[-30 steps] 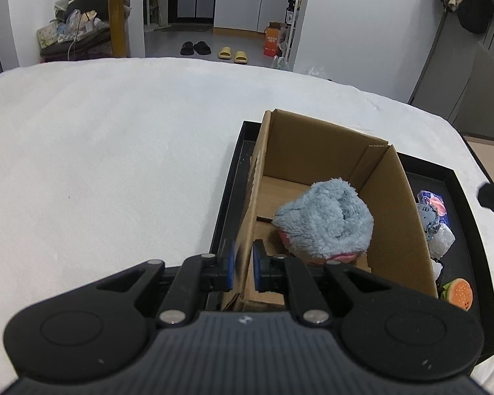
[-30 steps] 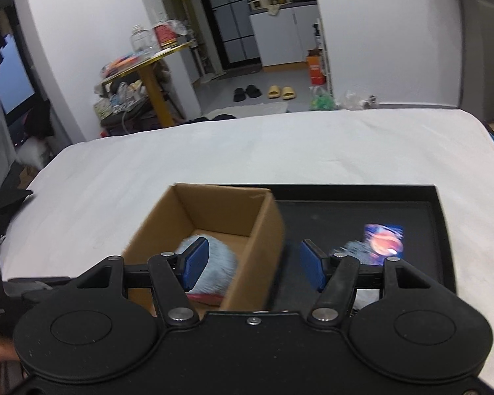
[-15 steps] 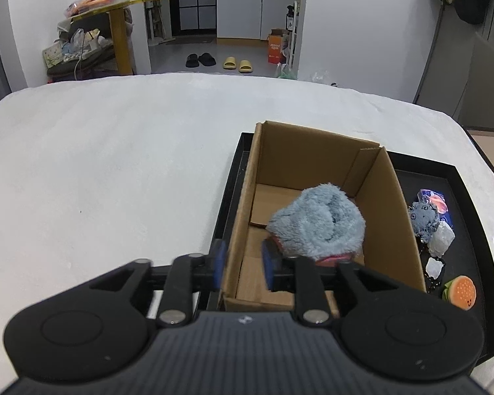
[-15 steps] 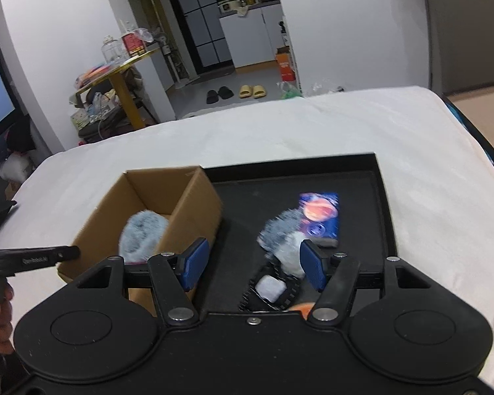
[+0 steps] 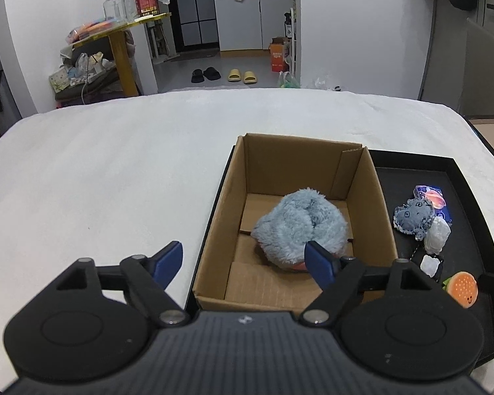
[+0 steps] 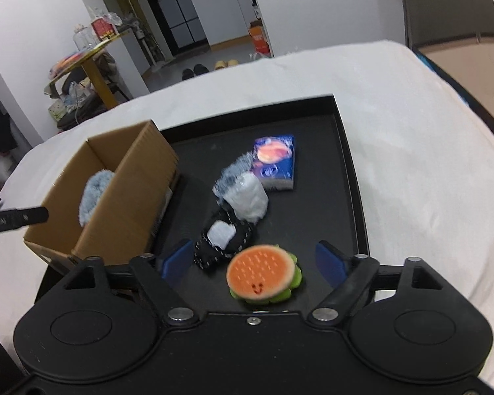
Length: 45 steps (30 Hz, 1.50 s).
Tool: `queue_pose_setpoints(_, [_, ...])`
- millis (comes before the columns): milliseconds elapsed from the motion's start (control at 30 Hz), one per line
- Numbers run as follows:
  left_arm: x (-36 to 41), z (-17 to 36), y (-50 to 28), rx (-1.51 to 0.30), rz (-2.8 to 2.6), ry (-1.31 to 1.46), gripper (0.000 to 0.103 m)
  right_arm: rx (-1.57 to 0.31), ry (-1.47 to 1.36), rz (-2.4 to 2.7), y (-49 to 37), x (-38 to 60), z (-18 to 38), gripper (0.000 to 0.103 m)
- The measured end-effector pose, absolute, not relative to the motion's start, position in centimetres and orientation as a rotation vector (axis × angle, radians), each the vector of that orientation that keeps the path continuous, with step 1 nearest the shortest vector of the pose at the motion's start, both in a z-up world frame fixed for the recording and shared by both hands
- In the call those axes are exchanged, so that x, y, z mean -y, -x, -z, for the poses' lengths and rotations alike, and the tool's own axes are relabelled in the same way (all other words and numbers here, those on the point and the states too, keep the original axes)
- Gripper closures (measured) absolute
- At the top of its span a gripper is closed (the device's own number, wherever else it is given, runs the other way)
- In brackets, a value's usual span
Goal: Organize soft objects
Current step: 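Open the right tool and withdraw it from the box, then grasp the hamburger plush with the right tool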
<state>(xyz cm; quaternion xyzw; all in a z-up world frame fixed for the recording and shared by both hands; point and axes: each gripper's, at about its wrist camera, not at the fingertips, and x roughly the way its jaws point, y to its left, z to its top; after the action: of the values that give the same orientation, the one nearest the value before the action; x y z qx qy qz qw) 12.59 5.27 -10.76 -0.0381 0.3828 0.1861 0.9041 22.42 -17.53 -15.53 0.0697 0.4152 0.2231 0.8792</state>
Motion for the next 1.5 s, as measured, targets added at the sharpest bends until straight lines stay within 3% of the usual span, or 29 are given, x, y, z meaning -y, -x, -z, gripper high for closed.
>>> queue_pose_setpoints(533, [-2.3,10.0,-12.7,-0.769,-0.362,0.033,0.022,-0.912,-0.046,-0.45,-20.9,15.8,18.8,0.018])
queue_pose_setpoints(800, [-4.8,11.0,-12.8,-0.795,-0.422,0.062,0.022,-0.895,-0.009,-0.419,-21.1,15.0,19.3,0.019])
queue_pose_setpoints(900, [-5.2,11.0,-12.8,-0.794,-0.418,0.065,0.022,-0.886,0.007,-0.403,-21.3,14.8,19.4,0.028])
queue_pose_setpoints(967, [-5.4,11.0,-12.9,-0.797,-0.413,0.07,0.022,-0.891,0.014,-0.402,-21.5,14.8,19.6,0.055])
queue_pose_setpoints(1133, [-5.6,11.0,-12.8,-0.796,-0.4,0.065,0.022,-0.881,0.031,-0.379,-21.5,14.9,19.3,0.061])
queue_pose_setpoints(1500, [-7.0,11.3,-12.9,-0.807,-0.39,0.108,0.022,-0.861,0.011,-0.379,-21.8,14.7,17.1,0.061])
